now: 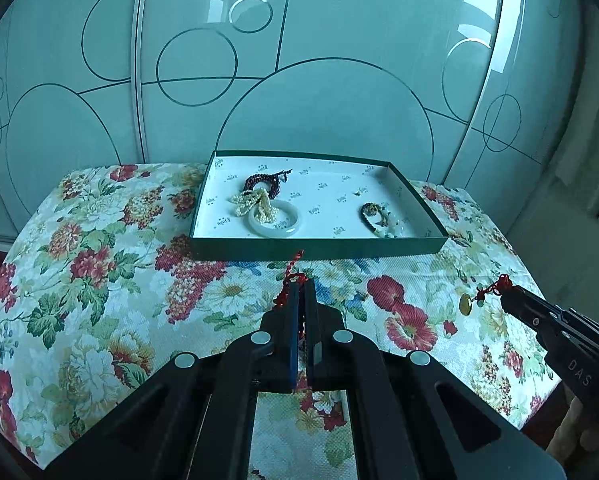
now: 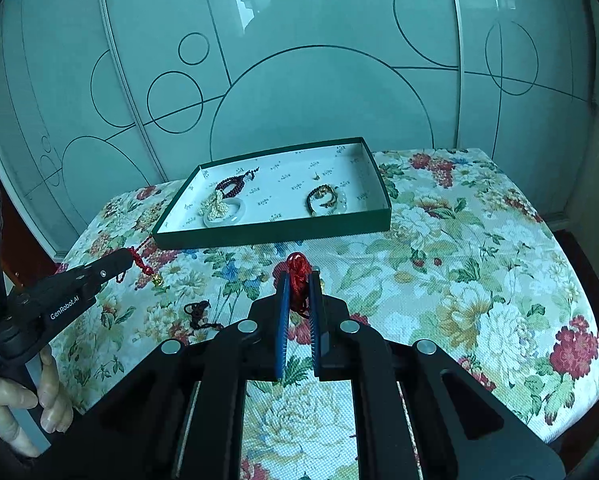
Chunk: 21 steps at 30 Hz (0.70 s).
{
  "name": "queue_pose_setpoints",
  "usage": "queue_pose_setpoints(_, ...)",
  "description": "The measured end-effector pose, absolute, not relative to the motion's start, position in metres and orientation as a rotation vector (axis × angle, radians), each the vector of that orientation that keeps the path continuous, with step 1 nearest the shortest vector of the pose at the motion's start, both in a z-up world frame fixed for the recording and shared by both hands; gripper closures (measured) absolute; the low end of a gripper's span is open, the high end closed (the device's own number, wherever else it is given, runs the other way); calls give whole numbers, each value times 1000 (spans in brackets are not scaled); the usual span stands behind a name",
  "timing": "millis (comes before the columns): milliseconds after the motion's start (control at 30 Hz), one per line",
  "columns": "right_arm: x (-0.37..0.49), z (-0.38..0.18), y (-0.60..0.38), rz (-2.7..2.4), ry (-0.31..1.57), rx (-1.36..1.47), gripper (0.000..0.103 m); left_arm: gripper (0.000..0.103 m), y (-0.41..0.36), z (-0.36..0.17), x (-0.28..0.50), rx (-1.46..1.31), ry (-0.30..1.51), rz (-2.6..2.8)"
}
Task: Organize jewelry
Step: 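Carry both tassel charms into the box and open both grippers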
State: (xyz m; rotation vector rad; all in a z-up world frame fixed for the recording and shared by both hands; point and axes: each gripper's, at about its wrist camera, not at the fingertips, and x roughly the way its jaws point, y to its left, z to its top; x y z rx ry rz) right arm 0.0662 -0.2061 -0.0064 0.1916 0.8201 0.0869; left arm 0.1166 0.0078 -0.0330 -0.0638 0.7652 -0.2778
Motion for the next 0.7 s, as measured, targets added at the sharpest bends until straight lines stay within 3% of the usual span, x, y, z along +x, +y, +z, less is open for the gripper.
queue_pose_setpoints(400,138,32,-203,109,721,175,94,101,3,-9,177,-50,717,-299)
queue_pose_setpoints(700,220,13,-207,92,758,177,94,101,-18,-8,251,-37,713,-292)
